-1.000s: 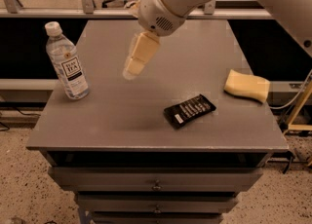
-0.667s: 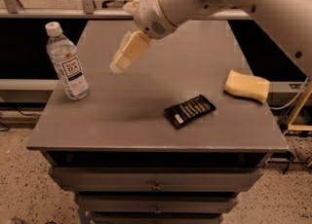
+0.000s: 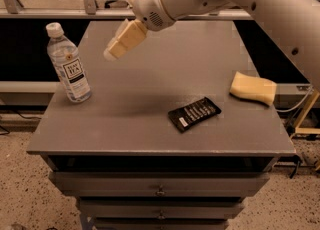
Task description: Knock blue plastic bottle over
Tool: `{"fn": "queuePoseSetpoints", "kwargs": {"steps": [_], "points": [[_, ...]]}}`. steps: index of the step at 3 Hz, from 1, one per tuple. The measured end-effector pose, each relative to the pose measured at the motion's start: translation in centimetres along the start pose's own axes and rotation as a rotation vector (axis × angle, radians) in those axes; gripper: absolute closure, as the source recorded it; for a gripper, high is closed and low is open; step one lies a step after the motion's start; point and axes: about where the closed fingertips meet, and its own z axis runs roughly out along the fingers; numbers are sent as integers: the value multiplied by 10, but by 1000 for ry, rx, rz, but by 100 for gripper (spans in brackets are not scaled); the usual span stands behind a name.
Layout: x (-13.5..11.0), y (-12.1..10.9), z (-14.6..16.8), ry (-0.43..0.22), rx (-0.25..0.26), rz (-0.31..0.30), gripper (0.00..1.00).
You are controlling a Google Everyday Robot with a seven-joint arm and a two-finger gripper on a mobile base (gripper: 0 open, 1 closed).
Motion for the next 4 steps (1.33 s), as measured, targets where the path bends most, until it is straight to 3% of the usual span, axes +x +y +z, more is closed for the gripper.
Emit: {"fn": "queuePoseSetpoints", "kwargs": {"steps": [1,2,3,4], "points": [[-2,4,11,-121,-47,7,0],[-18,17,42,-354,-161,8,0],[-28,34,67,-426,-254,-11,0],[-29,35,70,-427,-264,-12,0]]}}
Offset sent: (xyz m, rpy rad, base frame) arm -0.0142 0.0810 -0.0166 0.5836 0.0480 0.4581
